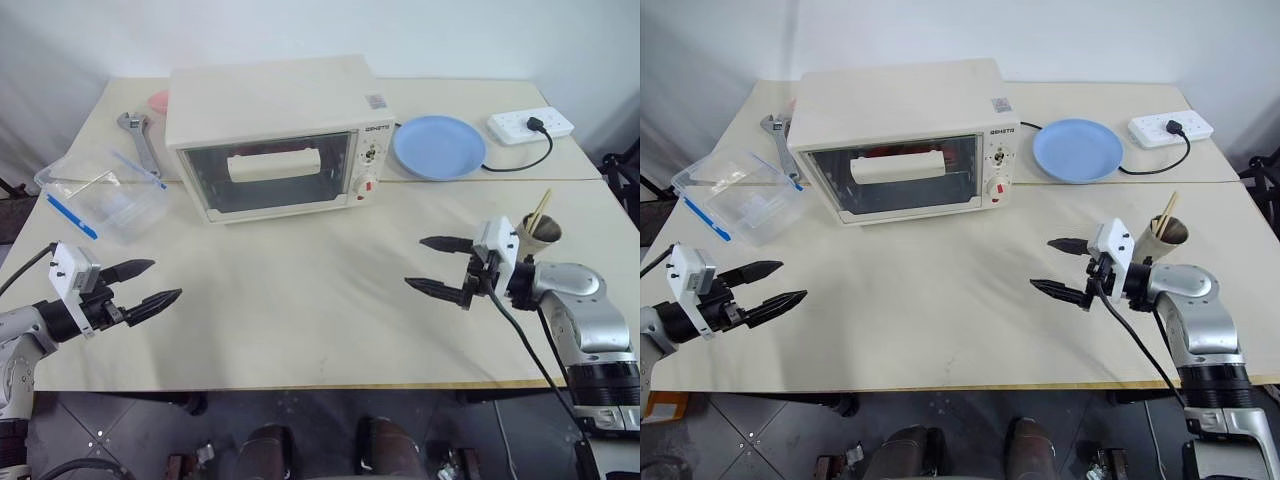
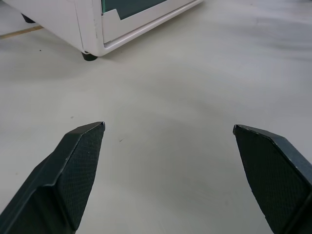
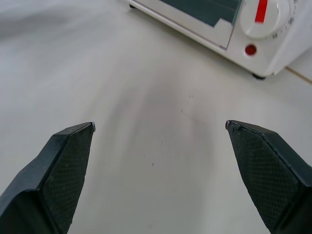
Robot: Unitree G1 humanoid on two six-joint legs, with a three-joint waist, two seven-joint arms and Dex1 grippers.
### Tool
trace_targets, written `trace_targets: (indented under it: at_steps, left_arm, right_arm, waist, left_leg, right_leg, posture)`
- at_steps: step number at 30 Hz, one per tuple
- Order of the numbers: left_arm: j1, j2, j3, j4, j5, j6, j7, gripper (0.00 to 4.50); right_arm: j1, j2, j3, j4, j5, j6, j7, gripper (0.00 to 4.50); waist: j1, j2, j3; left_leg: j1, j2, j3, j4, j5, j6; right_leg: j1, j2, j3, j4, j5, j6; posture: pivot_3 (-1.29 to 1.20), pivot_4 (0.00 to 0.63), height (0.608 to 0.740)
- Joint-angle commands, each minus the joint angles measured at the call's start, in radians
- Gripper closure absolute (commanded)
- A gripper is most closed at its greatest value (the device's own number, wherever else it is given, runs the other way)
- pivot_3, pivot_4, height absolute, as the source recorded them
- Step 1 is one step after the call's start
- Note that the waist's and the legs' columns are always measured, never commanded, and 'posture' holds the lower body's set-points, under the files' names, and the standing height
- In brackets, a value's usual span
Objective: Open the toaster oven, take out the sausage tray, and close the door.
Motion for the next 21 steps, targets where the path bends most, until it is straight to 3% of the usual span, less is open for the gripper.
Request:
trace_targets:
  at_steps: [1, 9, 13, 21]
  left_arm:
    - [-0.006, 0.004, 0.041, -0.026, -0.021, -0.019, -0.001, 0.00]
    - [-0.016, -0.018, 0.062, -0.054, -0.034, 0.017, 0.085, 0.00]
    - [-0.034, -0.040, 0.093, -0.076, -0.032, -0.004, 0.140, 0.00]
    - [-0.101, -0.099, 0.129, -0.081, -0.118, -0.002, 0.152, 0.00]
  right_arm:
    - [-0.021, -0.020, -0.014, -0.018, 0.015, 0.004, 0.006, 0.01]
    - [-0.061, 0.006, 0.021, -0.097, 0.012, 0.077, -0.045, 0.01]
    - [-0.167, 0.065, 0.096, -0.140, 0.003, 0.160, -0.096, 0.01]
    - [-0.403, 0.228, 0.225, 0.035, -0.083, 0.113, -0.131, 0.01]
  waist:
    - [0.000, 0.000, 0.000]
    - [-0.001, 0.000, 0.000]
    - [-0.006, 0.000, 0.000]
    - [-0.001, 0.000, 0.000]
  left_leg:
    - [0.000, 0.000, 0.000, 0.000, 0.000, 0.000]
    - [0.000, 0.000, 0.000, 0.000, 0.000, 0.000]
    - [0.000, 0.001, 0.001, 0.000, 0.000, 0.000]
    - [0.000, 0.000, 0.001, 0.001, -0.001, 0.000]
  right_leg:
    - [0.000, 0.000, 0.000, 0.000, 0.000, 0.000]
    - [0.000, 0.000, 0.001, 0.000, 0.000, 0.000]
    - [-0.001, 0.001, 0.004, 0.000, 0.000, 0.000]
    - [-0.003, 0.001, 0.006, 0.002, 0.000, 0.000]
  posture:
    - [0.00, 0.150, 0.740]
    - [0.00, 0.150, 0.740]
    - [0.00, 0.150, 0.740]
    - [0.00, 0.150, 0.740]
